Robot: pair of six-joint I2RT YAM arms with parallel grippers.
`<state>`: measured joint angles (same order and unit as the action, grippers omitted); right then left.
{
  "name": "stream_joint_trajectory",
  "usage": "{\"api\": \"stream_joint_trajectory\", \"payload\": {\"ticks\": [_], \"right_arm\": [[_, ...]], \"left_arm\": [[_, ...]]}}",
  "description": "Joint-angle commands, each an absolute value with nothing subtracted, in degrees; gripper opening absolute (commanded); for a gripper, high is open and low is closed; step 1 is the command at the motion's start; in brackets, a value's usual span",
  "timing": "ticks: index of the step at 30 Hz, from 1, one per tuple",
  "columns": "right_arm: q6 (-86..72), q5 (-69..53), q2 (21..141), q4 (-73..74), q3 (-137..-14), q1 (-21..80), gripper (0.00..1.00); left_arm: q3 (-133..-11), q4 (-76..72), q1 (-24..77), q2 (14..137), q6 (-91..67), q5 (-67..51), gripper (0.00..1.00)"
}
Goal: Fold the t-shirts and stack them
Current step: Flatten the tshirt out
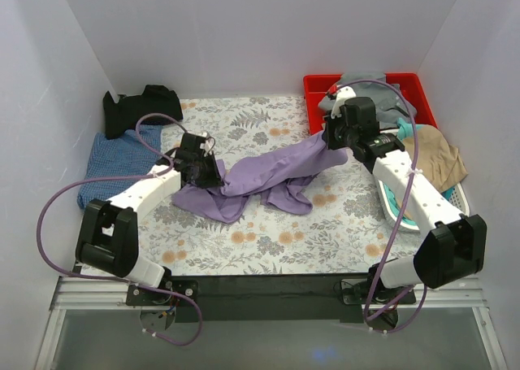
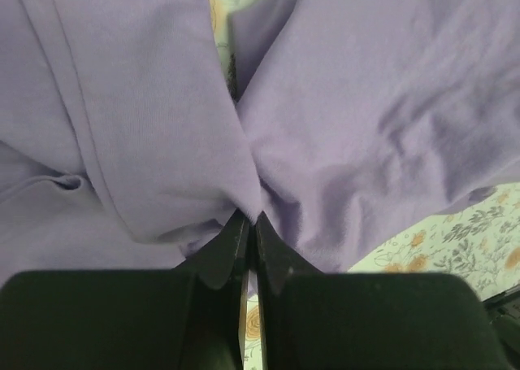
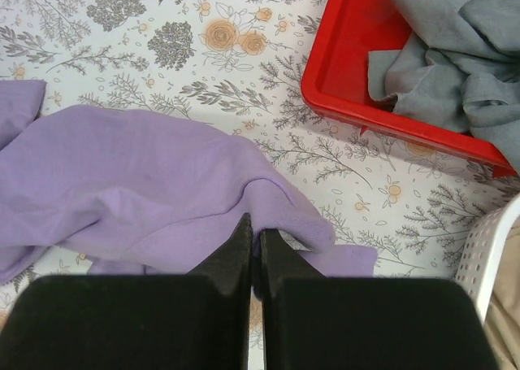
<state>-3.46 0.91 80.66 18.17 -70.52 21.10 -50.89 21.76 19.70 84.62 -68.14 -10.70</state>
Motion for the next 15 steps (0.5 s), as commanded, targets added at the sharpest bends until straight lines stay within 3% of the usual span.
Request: {"api": "stream_joint_trajectory", "payload": {"ticks": [1,6,11,15], "right_arm": [[-2.4,2.8,72.6,19.9,-71.0,21.0,0.01],[-1.1,6.6,65.6,25.6,-73.4,20.9,0.01],[-0.6,2.1,55.0,30.7,-77.9,21.0,0.01],[-0.3,0.4,47.8,36.2,-87.4,21.0,0.01]], "left_arm": [[-65.4,29.4,19.5,78.0,-64.8,-4.2,0.0],[-80.7,42.1,18.7,70.1,-61.3,1.5,0.0],[-96.0,54.6,18.7,62.3,-59.2,3.3,0.0],[-104.8,64.0,18.7,57.1,-58.4,-6.1,0.0]]}}
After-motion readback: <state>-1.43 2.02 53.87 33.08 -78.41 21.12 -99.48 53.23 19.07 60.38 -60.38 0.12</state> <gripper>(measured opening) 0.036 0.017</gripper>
